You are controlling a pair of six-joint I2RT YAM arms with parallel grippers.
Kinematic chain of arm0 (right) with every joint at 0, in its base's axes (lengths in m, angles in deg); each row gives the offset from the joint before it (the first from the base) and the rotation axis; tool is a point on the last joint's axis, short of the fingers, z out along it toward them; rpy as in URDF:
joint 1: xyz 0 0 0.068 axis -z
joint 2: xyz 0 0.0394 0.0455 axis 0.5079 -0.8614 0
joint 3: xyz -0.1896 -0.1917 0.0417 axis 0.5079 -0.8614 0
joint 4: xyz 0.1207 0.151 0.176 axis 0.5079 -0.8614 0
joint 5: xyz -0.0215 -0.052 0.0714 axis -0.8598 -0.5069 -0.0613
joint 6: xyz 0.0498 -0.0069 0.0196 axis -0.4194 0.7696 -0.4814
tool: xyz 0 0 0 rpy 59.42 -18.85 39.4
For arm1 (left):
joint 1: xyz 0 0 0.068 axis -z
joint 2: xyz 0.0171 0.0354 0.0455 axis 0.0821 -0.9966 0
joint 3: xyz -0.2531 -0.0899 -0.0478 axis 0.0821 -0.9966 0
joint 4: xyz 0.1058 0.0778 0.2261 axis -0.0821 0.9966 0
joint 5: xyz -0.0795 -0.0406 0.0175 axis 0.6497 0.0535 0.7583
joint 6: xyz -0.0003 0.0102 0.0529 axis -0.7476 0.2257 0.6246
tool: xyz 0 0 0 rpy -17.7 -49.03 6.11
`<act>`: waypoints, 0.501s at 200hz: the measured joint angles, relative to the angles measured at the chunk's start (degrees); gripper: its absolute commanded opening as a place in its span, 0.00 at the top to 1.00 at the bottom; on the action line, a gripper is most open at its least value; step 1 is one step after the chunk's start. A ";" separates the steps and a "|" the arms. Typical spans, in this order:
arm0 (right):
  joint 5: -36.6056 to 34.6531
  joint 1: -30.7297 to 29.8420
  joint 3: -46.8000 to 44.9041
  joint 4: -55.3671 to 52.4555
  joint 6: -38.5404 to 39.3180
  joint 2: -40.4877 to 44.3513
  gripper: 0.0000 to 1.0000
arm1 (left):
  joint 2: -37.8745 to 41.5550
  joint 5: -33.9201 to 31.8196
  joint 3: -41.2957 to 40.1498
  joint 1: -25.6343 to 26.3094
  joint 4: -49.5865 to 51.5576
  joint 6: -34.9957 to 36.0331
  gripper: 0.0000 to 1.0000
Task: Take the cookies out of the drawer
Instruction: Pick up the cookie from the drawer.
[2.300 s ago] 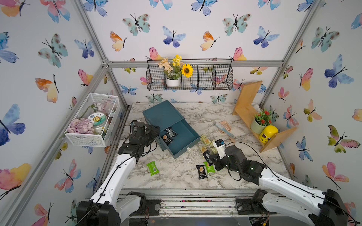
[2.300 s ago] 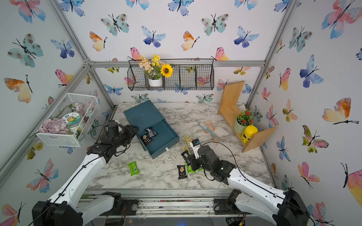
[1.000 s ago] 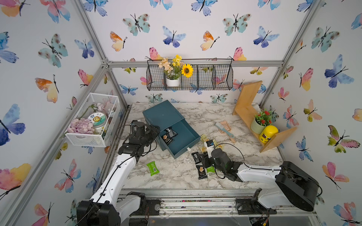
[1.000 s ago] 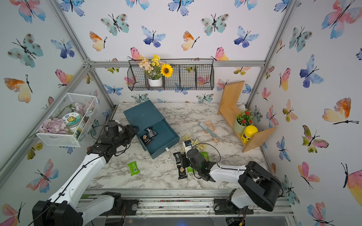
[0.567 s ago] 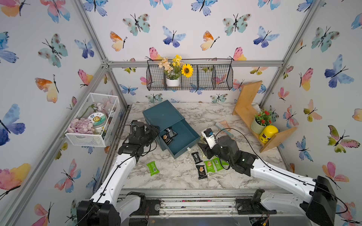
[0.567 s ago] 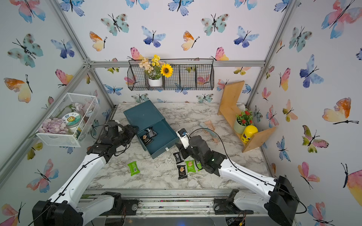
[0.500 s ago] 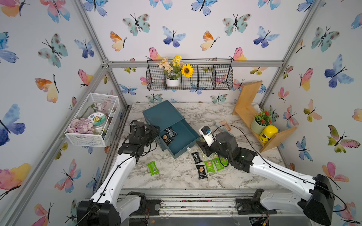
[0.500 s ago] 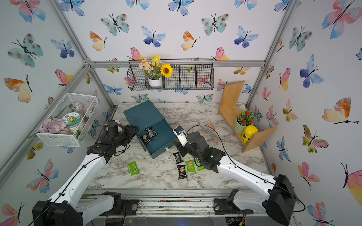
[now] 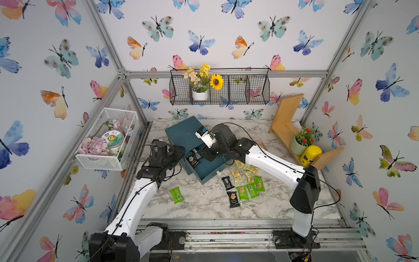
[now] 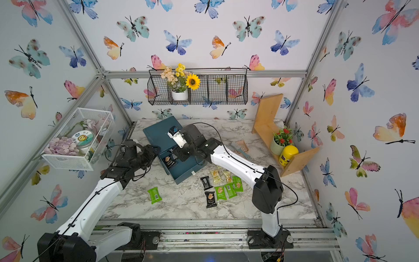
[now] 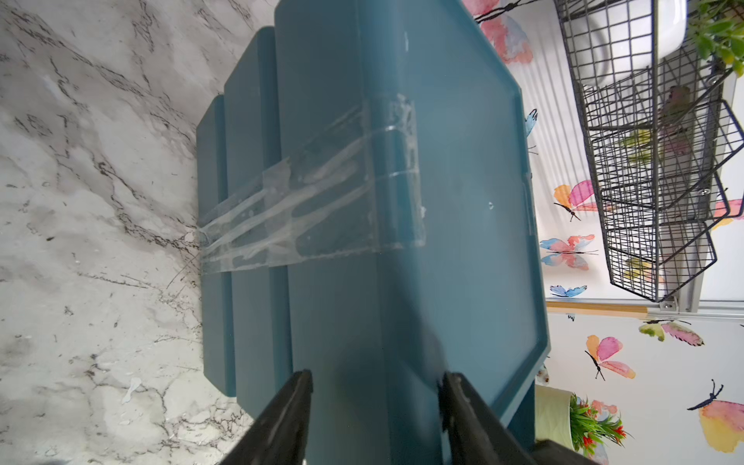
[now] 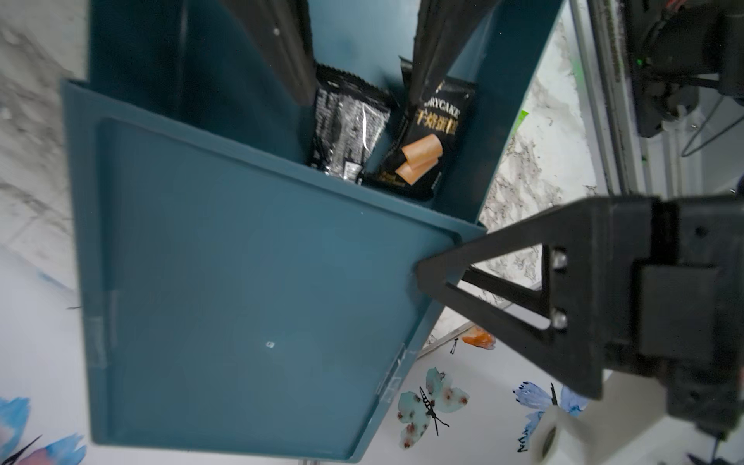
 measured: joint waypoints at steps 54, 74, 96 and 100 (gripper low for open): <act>4.11 -0.02 2.40 -1.42 -8.20 -5.11 0.60 | 0.13 0.09 0.00 -0.20 0.20 0.00 0.44; 5.16 -0.07 2.45 -1.44 -9.62 -5.75 0.61 | 0.13 0.11 0.00 -0.20 0.20 0.00 0.44; 6.03 -0.35 2.54 -1.40 -10.60 -6.54 0.61 | 0.13 0.09 0.00 -0.20 0.20 0.00 0.44; 6.21 -0.39 2.54 -1.40 -10.75 -6.71 0.62 | 0.13 0.11 0.00 -0.20 0.20 0.00 0.44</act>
